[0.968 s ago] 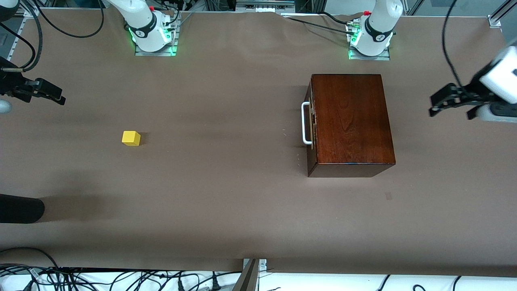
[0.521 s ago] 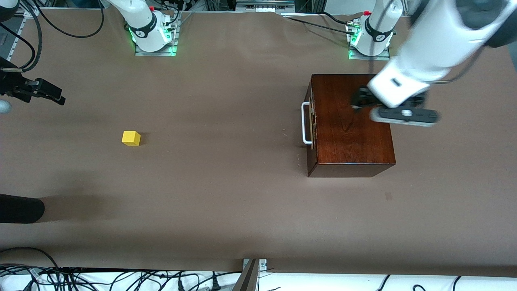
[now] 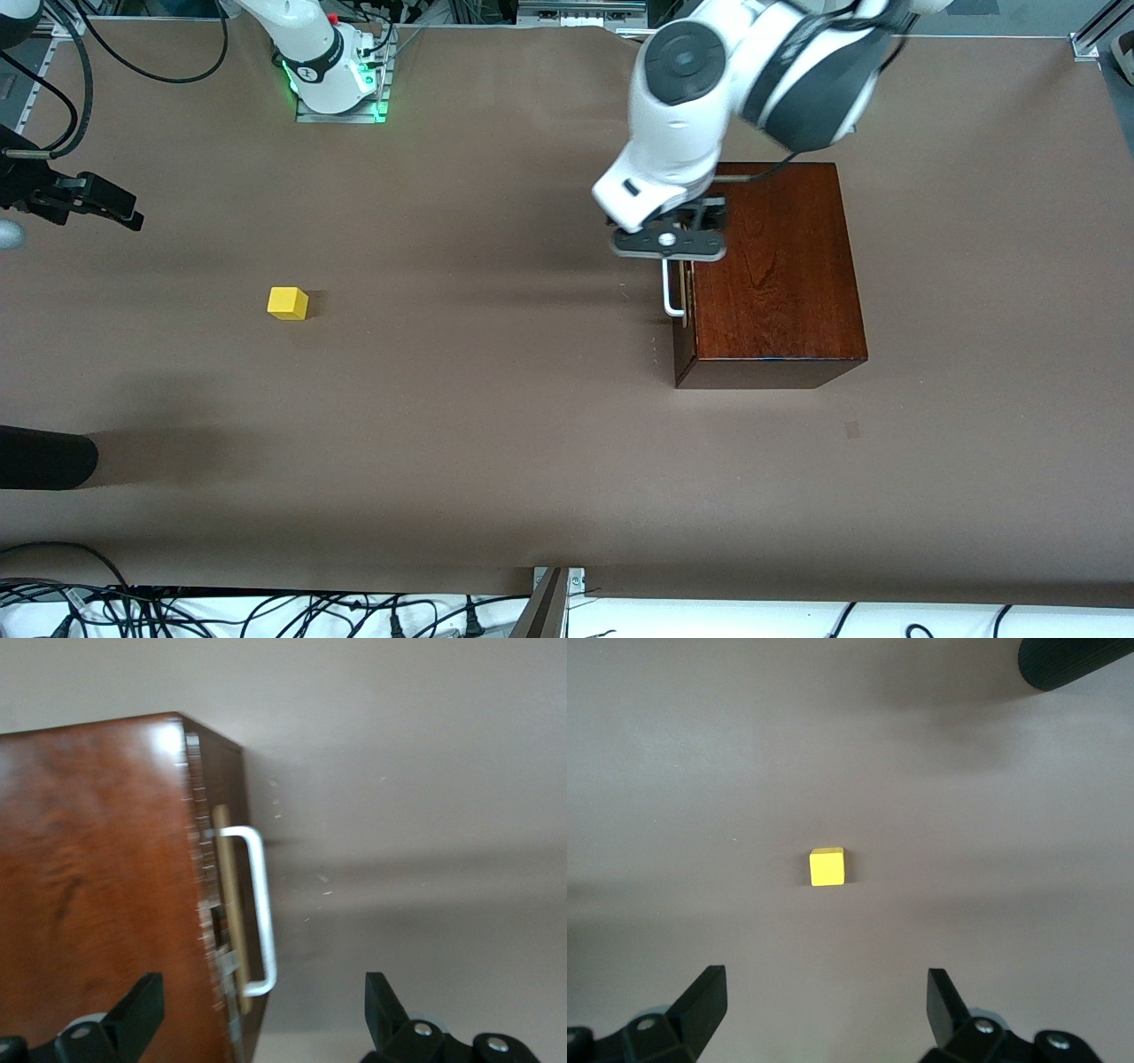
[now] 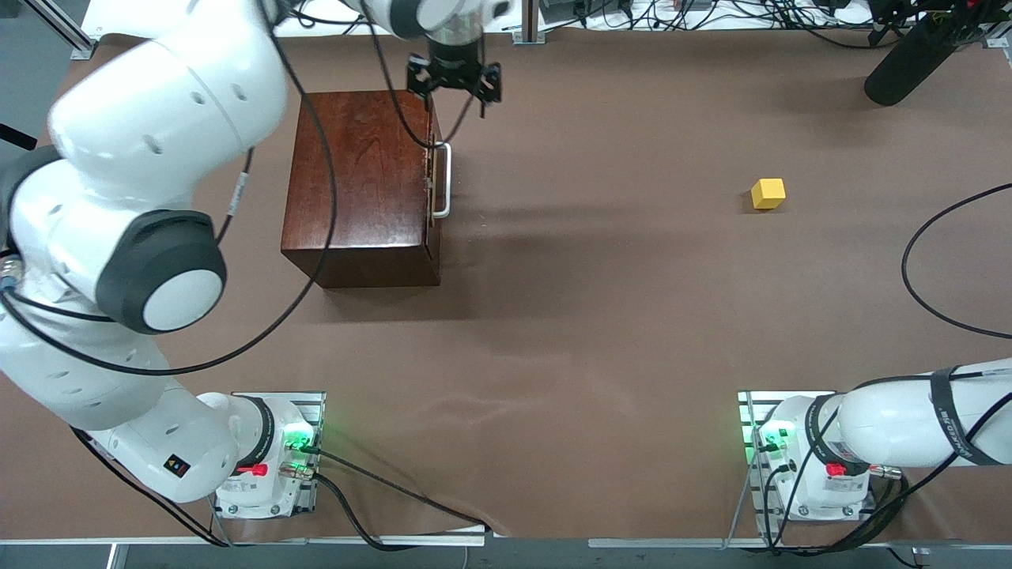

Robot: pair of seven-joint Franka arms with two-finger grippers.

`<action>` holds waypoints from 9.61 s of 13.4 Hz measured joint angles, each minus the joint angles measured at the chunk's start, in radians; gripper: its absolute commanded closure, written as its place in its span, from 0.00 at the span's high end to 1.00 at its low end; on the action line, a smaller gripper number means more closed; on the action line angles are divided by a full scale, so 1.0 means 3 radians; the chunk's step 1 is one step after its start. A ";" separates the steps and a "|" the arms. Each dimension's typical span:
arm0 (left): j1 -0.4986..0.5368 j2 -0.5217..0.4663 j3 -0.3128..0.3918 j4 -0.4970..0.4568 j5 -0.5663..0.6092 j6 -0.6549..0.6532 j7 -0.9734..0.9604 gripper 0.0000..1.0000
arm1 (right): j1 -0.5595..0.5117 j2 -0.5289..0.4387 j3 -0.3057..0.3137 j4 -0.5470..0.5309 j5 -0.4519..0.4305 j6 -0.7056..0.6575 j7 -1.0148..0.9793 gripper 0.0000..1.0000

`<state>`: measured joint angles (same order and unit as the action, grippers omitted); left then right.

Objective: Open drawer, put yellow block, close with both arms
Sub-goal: 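Lower the left gripper and grasp the white drawer handle, then pull the drawer out of the box with the left gripper, then release the handle and raise the left gripper while the right gripper reaches the cube, then lower the right gripper over the yellow cube and close on it, then lift the yellow cube and carry it over the open drawer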

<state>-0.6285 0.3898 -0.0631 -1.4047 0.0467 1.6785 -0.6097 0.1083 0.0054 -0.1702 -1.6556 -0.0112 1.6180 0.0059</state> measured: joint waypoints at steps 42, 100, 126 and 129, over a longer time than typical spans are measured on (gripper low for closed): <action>-0.0754 0.0965 0.0244 -0.0147 0.0155 0.1109 -0.0763 1.00 | 0.0000 0.0176 0.0004 -0.0207 0.0000 0.0224 0.0000 1.00; 0.1430 -0.1148 0.0668 -0.0489 -0.0217 -0.0029 0.1367 1.00 | 0.0015 0.1186 0.0223 -0.2137 0.0022 0.3468 -0.0063 0.79; 0.1467 -0.1075 0.0664 -0.0445 -0.0217 0.0037 0.1375 1.00 | 0.0041 0.0403 0.0967 -0.0564 0.0115 0.1303 -0.0085 0.12; 0.1469 -0.1070 0.0664 -0.0435 -0.0217 0.0037 0.1375 1.00 | 0.0046 0.0422 0.1244 -0.0360 0.0161 0.1177 -0.0085 0.12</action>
<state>-0.1877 0.0689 0.1361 -1.5352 -0.0185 1.6896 -0.1972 0.1220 0.1319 0.2030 -1.7636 0.0371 1.9711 -0.0195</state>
